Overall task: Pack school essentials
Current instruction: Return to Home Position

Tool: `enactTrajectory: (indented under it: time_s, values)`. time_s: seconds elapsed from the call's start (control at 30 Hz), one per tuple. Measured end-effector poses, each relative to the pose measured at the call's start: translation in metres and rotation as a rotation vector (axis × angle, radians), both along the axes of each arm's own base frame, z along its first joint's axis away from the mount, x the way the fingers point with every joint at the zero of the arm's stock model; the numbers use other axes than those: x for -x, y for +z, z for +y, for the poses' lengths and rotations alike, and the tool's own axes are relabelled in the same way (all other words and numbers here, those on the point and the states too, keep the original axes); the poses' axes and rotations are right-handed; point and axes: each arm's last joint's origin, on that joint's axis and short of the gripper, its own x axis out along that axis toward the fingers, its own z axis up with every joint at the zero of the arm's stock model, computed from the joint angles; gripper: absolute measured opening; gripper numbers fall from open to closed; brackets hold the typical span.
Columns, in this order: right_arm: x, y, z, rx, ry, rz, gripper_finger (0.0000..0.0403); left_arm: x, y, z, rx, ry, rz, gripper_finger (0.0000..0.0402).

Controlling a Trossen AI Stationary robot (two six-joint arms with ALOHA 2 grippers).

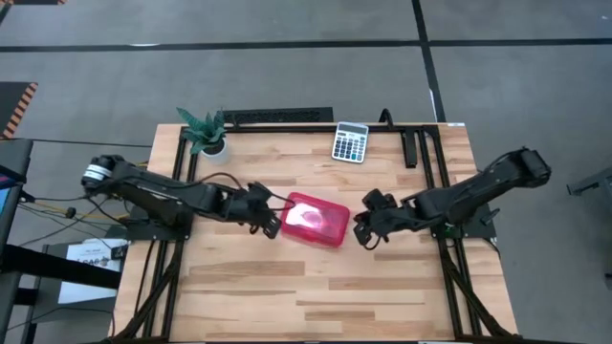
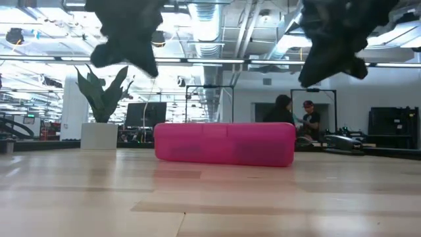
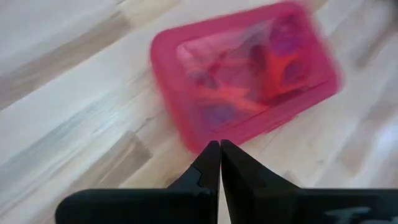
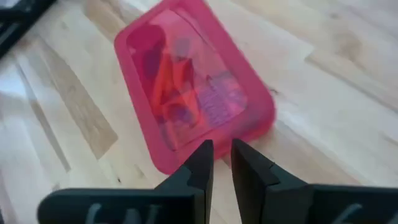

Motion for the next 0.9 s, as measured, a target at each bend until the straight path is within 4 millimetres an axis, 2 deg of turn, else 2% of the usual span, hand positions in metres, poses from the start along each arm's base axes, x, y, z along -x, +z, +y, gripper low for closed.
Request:
enactTrajectory:
  time_s: [0.07, 0.2, 0.33, 0.47, 0.53, 0.6, 0.7, 0.8, 0.9]
  values:
    - [-0.007, -0.004, -0.002, 0.020, 0.006, 0.001, 0.0070, -0.005, -0.009, -0.001, -0.010, 0.000, 0.029, 0.0000]
    - [-0.028, -0.006, -0.002, 0.050, 0.045, -0.109, 0.0070, -0.023, -0.017, -0.006, -0.024, -0.085, -0.025, 0.0000]
    - [-0.047, -0.008, -0.004, 0.072, 0.095, -0.204, 0.0070, -0.032, -0.005, -0.009, -0.049, -0.195, -0.157, 0.0000]
    - [-0.057, -0.023, -0.014, 0.068, 0.061, -0.169, 0.0069, -0.025, 0.013, -0.002, -0.093, -0.233, -0.221, 0.0000]
    - [-0.059, -0.025, -0.014, 0.062, 0.062, -0.180, 0.0069, -0.022, 0.023, 0.000, -0.122, -0.267, -0.263, 0.0000]
    - [-0.061, -0.013, -0.010, 0.093, 0.135, -0.264, 0.0069, -0.019, 0.040, -0.001, -0.161, -0.366, -0.374, 0.0000]
    - [-0.052, 0.022, -0.007, 0.148, 0.239, -0.423, 0.0069, -0.002, 0.072, 0.000, -0.207, -0.486, -0.542, 0.0000]
    - [-0.026, 0.057, -0.020, 0.207, 0.245, -0.500, 0.0069, 0.028, 0.103, 0.011, -0.272, -0.505, -0.659, 0.0000]
    - [0.013, 0.090, -0.035, 0.302, 0.237, -0.565, 0.0069, 0.067, 0.133, 0.023, -0.370, -0.456, -0.785, 0.0000]
